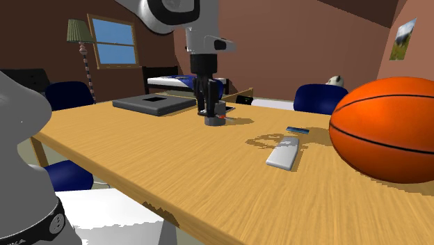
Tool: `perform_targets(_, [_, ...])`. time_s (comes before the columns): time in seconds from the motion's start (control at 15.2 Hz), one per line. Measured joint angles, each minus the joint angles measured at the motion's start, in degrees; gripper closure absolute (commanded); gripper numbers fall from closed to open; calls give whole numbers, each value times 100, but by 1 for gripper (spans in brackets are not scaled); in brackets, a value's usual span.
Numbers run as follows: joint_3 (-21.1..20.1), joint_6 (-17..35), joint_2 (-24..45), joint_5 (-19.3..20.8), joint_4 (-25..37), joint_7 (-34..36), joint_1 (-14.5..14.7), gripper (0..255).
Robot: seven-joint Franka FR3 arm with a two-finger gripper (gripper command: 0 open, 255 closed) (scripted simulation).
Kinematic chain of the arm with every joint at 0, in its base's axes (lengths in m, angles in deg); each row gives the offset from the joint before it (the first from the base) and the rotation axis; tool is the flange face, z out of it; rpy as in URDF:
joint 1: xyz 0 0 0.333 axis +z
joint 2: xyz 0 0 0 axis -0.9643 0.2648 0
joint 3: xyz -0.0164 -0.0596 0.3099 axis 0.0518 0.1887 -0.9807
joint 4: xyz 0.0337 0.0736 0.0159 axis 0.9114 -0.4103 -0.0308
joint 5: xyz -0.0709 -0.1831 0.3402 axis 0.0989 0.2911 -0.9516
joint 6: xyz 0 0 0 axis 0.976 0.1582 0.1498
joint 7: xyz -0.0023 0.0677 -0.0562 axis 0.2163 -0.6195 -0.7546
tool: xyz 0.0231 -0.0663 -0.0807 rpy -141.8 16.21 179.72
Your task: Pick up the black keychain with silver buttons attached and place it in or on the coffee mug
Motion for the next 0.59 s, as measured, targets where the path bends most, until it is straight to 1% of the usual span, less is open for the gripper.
perform_targets(0.59, [68, -730, -180, 19, 552, 2, -8, 255])
